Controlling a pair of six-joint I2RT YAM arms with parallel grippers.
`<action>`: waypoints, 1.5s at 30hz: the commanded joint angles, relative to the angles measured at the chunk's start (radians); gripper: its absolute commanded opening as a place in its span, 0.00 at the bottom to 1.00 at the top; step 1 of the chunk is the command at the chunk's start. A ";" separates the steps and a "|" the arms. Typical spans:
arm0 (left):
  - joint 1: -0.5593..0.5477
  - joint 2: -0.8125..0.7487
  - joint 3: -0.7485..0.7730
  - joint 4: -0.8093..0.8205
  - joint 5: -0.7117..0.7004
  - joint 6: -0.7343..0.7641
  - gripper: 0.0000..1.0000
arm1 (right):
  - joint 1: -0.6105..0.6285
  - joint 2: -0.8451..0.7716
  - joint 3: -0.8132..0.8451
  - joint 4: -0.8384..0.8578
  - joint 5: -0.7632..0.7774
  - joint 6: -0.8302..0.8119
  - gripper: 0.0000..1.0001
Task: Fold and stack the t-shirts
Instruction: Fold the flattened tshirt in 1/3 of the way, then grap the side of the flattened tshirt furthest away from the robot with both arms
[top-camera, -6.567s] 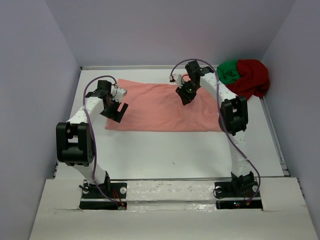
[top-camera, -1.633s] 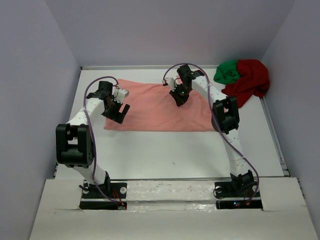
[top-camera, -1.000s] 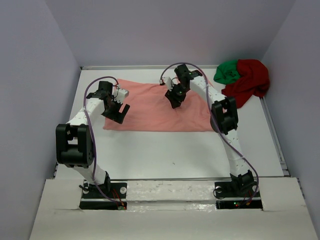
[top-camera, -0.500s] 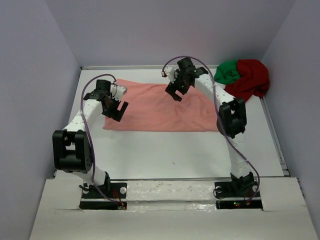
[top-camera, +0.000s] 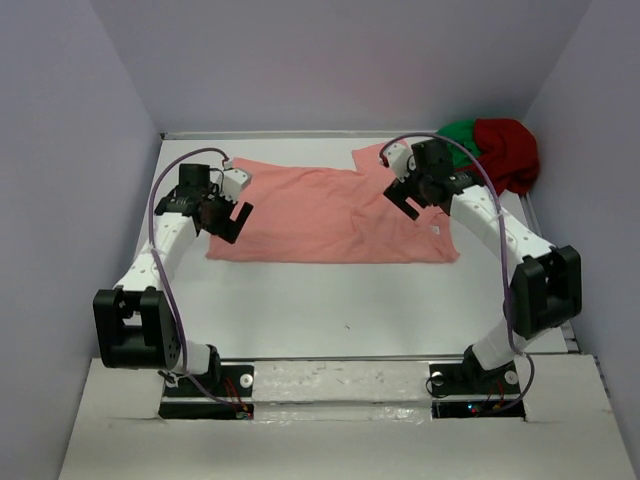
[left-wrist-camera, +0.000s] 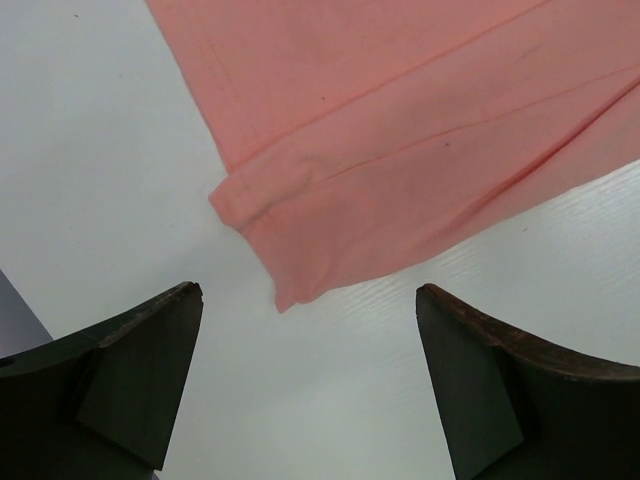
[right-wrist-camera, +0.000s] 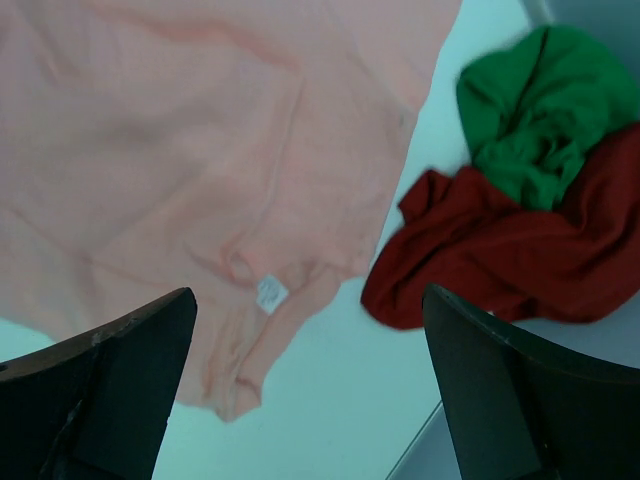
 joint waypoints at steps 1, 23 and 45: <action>0.017 0.018 -0.024 0.027 0.064 0.094 0.99 | -0.029 -0.125 -0.157 0.020 0.031 0.034 1.00; 0.075 0.220 0.243 0.140 0.069 0.039 0.99 | -0.190 0.201 0.278 -0.033 -0.122 0.190 1.00; 0.104 0.746 0.816 0.142 0.158 -0.033 0.99 | -0.342 0.768 0.958 -0.297 -0.564 0.390 0.75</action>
